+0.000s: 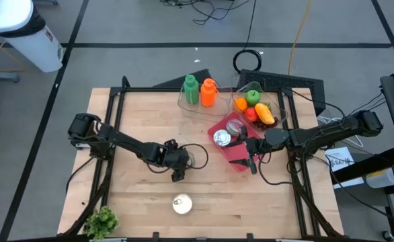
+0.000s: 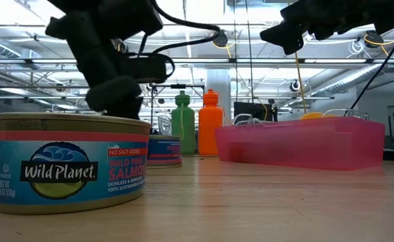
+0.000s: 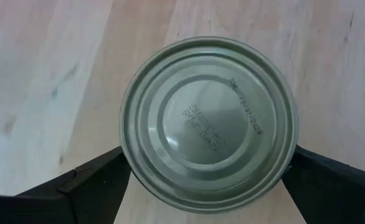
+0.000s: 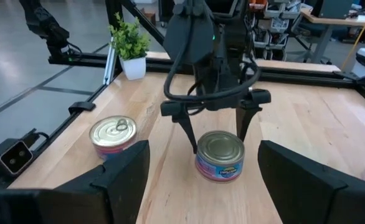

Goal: Pick & Place Food Item
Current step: Put the top blue and pink tuna can into the pink bin

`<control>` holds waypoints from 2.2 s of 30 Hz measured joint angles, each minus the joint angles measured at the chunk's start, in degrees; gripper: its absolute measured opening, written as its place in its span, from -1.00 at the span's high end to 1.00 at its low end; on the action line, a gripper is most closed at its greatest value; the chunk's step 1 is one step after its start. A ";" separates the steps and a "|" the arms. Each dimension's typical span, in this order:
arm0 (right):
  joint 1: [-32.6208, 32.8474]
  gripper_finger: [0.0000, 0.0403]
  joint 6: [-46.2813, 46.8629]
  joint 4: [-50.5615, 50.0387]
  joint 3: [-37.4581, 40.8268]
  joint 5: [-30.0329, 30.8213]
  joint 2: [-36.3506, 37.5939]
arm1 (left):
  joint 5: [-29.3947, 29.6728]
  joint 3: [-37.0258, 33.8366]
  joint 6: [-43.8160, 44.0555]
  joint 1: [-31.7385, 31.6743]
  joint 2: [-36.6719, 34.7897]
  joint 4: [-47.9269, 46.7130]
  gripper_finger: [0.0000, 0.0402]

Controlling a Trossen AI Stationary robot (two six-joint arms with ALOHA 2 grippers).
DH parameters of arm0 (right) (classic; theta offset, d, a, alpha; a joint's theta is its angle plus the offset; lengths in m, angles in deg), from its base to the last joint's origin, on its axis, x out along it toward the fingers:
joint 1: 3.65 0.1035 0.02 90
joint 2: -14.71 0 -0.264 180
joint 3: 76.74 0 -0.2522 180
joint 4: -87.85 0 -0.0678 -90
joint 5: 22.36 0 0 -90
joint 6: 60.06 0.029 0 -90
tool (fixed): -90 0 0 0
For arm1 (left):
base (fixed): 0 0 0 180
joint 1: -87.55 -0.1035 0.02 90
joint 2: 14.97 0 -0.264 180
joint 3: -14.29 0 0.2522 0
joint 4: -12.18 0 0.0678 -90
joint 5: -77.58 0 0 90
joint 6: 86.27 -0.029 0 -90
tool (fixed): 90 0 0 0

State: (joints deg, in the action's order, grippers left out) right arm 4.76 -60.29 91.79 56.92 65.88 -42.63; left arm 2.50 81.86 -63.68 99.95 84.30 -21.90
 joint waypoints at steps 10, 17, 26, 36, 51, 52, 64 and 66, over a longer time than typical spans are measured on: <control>0.00 -0.38 0.00 -0.44 0.00 0.00 0.00 | 0.88 -0.02 -4.54 0.15 1.64 5.54 -0.98; 0.00 -0.38 0.00 -0.44 0.00 0.00 0.00 | 1.78 -0.09 -4.34 0.26 1.70 6.77 -0.96; 0.00 -0.38 0.00 -0.44 0.00 0.00 0.00 | 3.46 -0.09 -2.74 0.46 1.90 6.77 -0.16; 1.42 -0.38 0.45 -1.69 -0.02 0.30 -3.96 | 2.62 -0.09 0.07 0.81 1.90 6.97 0.81; 3.61 -0.39 -16.60 17.36 -2.45 11.08 -33.17 | 2.75 -0.09 0.16 0.78 1.88 7.61 -0.60; 3.61 -0.40 -17.07 17.15 -3.53 12.08 -34.61 | 2.72 -0.09 -0.81 1.05 1.88 7.88 -0.70; 1.95 -0.63 -29.64 12.27 -14.77 12.39 -46.37 | 1.01 -0.09 -4.72 0.96 1.84 11.84 -0.80; 1.15 -0.62 -31.66 9.39 -17.06 12.37 -48.44 | 0.78 -0.09 -5.62 0.32 1.83 13.02 -0.78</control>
State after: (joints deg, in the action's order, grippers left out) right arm 5.91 -91.95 101.18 39.86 78.25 -91.07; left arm 3.28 81.77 -69.30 100.27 86.12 -8.88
